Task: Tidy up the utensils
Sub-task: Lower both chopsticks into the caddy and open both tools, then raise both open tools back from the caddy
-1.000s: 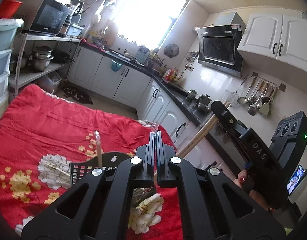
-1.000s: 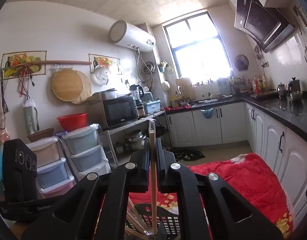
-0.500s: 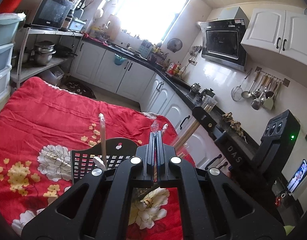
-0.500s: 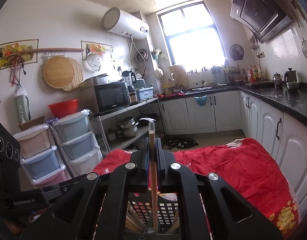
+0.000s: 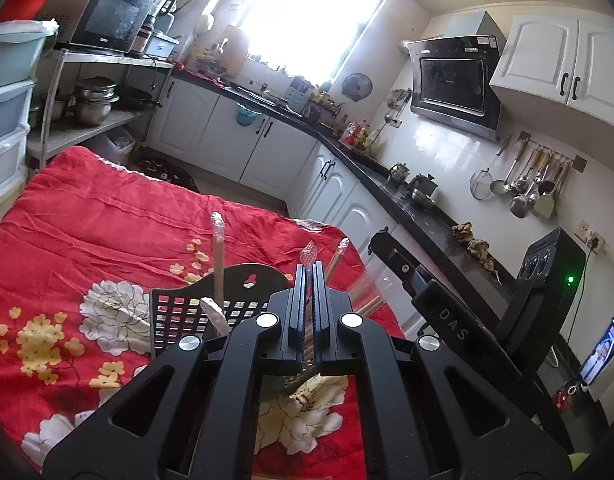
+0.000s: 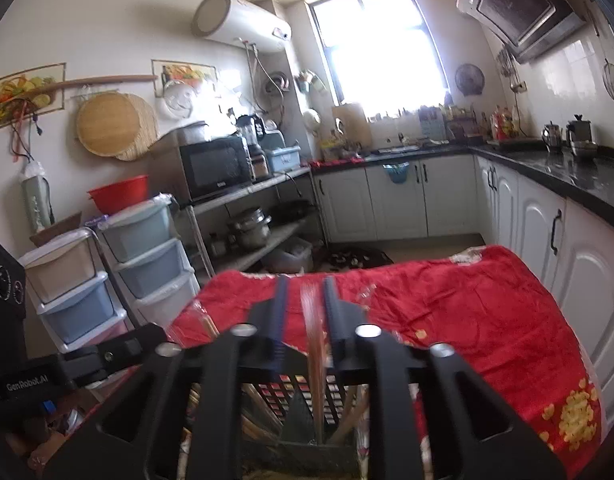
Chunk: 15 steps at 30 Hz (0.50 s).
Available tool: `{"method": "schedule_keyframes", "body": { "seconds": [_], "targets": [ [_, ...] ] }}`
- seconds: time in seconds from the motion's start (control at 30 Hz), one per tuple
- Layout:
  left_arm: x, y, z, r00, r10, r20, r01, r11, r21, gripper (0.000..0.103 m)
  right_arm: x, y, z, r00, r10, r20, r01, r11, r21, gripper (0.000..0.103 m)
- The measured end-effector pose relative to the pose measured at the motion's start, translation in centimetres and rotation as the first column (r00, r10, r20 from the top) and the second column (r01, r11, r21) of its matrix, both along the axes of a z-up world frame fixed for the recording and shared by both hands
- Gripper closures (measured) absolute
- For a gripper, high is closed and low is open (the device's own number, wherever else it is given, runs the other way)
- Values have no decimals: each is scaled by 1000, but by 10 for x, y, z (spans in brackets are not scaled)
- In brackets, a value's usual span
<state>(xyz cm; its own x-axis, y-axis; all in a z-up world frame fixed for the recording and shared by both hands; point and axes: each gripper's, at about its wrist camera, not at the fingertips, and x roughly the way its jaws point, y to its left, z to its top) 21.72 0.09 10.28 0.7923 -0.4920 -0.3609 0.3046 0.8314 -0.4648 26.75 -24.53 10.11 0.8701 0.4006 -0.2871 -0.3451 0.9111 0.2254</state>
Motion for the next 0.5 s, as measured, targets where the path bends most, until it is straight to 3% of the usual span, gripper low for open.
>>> {"method": "schedule_keyframes", "body": {
  "seconds": [0.13,0.5],
  "targets": [
    [-1,0,-2,1000,14,0,-14,1000,16,102,-2,-5,-1,1000,-5,-22,5,1000,9,72],
    [-15,4,10,997,53,50,-56,997,49,55,-26,-23,5,999,-26,-35,25,1000,-8,52]
  ]
}}
